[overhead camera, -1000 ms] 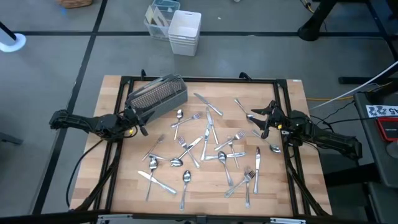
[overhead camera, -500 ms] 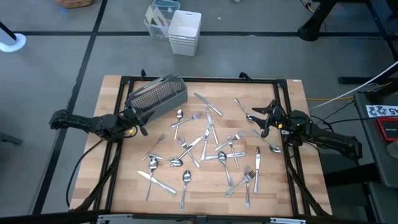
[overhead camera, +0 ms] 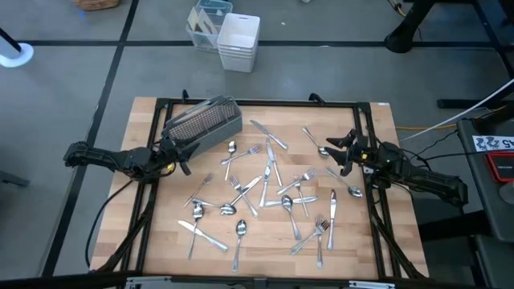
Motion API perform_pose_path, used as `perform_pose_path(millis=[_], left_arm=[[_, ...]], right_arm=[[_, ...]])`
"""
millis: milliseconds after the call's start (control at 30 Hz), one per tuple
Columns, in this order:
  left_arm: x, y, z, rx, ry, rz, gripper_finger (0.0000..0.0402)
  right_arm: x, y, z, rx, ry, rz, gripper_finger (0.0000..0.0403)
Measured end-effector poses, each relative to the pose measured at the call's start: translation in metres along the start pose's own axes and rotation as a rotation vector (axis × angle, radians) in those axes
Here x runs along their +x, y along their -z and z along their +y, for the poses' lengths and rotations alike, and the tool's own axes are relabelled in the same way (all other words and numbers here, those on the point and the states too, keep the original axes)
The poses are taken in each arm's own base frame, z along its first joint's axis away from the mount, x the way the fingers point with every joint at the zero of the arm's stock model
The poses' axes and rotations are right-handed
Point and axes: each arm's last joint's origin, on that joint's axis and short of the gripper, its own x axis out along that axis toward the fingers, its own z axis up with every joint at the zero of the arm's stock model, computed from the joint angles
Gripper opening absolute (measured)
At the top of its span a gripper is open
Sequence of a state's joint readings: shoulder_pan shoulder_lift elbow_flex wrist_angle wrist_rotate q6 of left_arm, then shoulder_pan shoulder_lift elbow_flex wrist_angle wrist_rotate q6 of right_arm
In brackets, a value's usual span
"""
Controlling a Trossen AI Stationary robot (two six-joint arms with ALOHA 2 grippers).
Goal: Sort silverware
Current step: Put the silver spoon into the silverware rack
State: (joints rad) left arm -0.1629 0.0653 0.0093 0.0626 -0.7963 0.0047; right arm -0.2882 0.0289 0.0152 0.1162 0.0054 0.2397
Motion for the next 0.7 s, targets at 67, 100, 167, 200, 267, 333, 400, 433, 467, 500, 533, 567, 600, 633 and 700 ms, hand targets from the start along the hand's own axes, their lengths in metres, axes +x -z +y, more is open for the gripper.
perform_pose_path(millis=[67,100,167,200,267,333,400,433,467,500,533,567,600,633,700], left_arm=[[0.000,0.000,0.000,0.020,0.000,0.000,0.0100],[0.000,0.000,0.000,0.026,0.000,0.000,0.0100],[0.000,0.000,0.000,0.009,0.000,0.000,0.0100],[0.000,0.000,0.000,0.000,0.000,0.000,0.0100],[0.000,0.000,0.000,-0.012,0.000,0.000,0.0100],[0.000,0.000,0.000,-0.017,0.000,0.000,0.0100],[0.000,0.000,0.000,-0.036,0.000,0.000,0.0100],[0.000,0.000,0.000,-0.045,0.000,0.000,0.0100],[0.000,0.000,0.000,-0.049,0.000,0.000,0.0100],[0.000,0.000,0.000,-0.052,0.000,0.000,0.0100],[0.000,0.000,0.000,-0.055,0.000,0.000,0.0100],[0.000,0.000,0.000,-0.055,0.000,0.000,0.0100],[0.000,0.000,0.000,-0.055,0.000,0.000,0.0100],[0.000,0.000,0.000,-0.055,0.000,0.000,0.0100],[0.000,0.000,0.000,-0.056,0.000,0.000,0.0100]], right_arm=[[0.000,0.000,0.000,0.028,0.015,0.069,0.0193],[0.000,-0.003,0.001,0.041,0.023,0.093,0.0193],[0.000,-0.013,0.003,0.048,0.042,0.121,0.0193],[0.000,-0.018,0.004,0.047,0.062,0.142,0.0193],[0.002,-0.022,0.004,0.044,0.111,0.217,0.0193],[0.006,-0.032,0.005,0.037,0.160,0.270,0.0193],[0.010,-0.040,0.006,0.025,0.222,0.334,0.0193],[0.013,-0.043,0.006,0.016,0.256,0.375,0.0193],[0.016,-0.044,0.006,0.008,0.286,0.423,0.0193],[0.020,-0.046,0.006,-0.001,0.311,0.462,0.0193],[0.025,-0.048,0.006,-0.009,0.331,0.498,0.0193],[0.030,-0.050,0.006,-0.016,0.351,0.526,0.0193],[0.035,-0.050,0.006,-0.023,0.367,0.561,0.0193],[0.040,-0.049,0.006,-0.030,0.382,0.597,0.0193],[0.052,-0.046,0.005,-0.039,0.402,0.667,0.0193]])
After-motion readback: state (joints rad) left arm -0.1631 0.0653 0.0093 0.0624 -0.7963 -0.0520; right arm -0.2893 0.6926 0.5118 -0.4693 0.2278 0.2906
